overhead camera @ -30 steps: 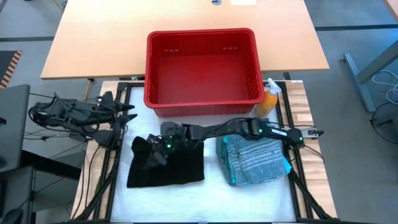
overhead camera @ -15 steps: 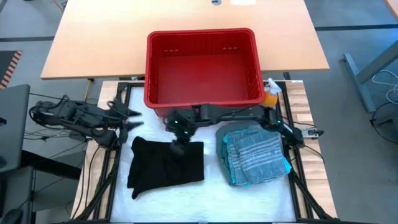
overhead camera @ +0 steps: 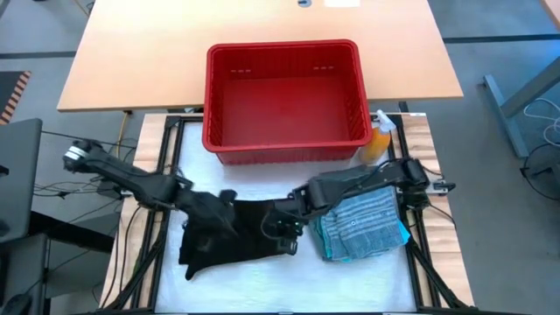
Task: Fold Laundry from Bin
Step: Fold the black shirt
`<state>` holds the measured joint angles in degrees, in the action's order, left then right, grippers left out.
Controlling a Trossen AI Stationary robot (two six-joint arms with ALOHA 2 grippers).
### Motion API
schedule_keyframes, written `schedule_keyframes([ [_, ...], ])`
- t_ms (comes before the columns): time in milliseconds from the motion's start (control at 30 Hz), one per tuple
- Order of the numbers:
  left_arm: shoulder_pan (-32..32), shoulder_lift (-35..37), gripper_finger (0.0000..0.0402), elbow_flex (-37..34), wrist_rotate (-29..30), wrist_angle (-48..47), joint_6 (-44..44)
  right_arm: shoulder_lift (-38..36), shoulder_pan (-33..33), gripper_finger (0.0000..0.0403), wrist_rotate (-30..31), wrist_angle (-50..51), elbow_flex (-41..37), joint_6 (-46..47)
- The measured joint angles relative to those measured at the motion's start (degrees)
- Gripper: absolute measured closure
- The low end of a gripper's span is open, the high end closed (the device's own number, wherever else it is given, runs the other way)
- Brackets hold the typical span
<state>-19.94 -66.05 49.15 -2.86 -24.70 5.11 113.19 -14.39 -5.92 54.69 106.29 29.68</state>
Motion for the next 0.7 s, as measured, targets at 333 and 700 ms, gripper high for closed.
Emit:
schedule_keyframes([
  [333, 0.49, -20.65, 0.0219, 9.72, 2.14, -4.79, -20.76, -13.20, -6.98, 0.0242, 7.21, -17.29, -20.26, 14.25],
  [700, 5.33, -31.77, 0.0233, 18.42, -8.44, -23.61, -22.39, -17.01, -13.25, 0.0242, 14.41, -18.78, -24.14, 18.96],
])
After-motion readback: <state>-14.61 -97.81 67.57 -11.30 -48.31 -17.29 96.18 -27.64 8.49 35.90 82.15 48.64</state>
